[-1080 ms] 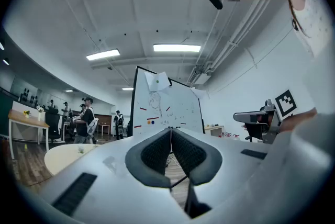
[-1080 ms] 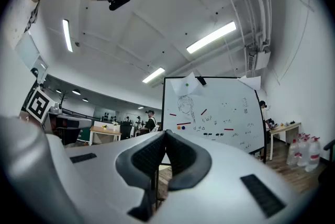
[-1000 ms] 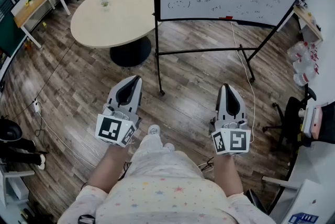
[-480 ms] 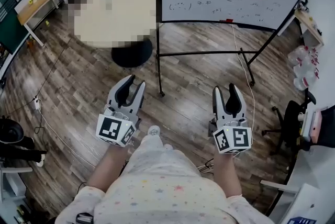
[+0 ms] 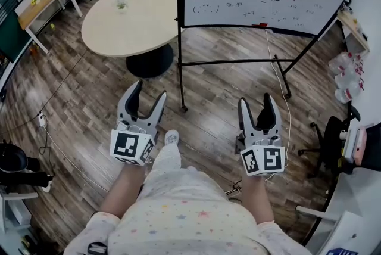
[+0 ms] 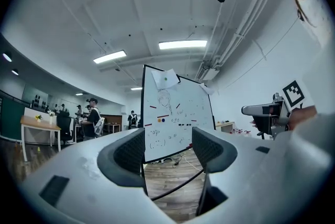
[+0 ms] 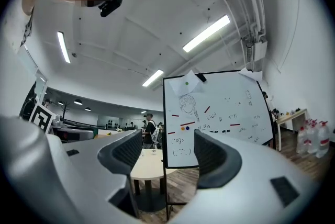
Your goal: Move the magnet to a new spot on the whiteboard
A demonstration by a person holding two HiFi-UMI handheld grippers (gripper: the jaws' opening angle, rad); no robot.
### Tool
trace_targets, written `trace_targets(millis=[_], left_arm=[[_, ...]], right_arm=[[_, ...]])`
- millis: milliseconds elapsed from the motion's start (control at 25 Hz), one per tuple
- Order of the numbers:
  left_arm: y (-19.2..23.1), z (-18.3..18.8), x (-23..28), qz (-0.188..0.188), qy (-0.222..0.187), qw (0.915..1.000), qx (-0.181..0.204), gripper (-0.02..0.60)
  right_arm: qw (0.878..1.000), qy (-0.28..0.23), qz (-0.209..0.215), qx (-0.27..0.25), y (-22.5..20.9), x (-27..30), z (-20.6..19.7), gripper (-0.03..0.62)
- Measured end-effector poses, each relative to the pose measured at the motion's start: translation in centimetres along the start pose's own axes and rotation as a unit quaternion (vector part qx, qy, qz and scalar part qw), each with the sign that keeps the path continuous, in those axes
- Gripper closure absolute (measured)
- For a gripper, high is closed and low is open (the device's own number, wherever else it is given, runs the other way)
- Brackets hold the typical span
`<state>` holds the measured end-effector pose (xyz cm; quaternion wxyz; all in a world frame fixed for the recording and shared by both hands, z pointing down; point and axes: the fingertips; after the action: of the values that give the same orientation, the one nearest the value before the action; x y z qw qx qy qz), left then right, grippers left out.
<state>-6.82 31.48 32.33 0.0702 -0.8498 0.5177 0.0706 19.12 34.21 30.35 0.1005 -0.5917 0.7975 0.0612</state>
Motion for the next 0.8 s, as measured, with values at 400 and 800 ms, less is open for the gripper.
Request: trace_targets(millis=[400,800], left_arm=[[6.3,-2.5,8.6,-0.015,-0.002,0.9998,-0.013,0.325],[13.7,-5.1,18.8,-0.065,0.002,0.9975,-0.029,0.325]], right_arm=[[1.000,0.025,-0.004,0.000,-0.5,10.2,-3.3,0.302],[0.999,0.032,-0.038,0.000,-0.6,21.5,-6.0,0.304]])
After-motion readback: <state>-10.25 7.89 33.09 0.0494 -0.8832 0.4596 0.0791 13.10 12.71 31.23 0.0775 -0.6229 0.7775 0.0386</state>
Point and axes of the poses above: the fingertips, and each gripper's own axes: x forward along the fingers, y to its left, z out of its top, and after that the axes turned 4 degrees about -y, right-handed
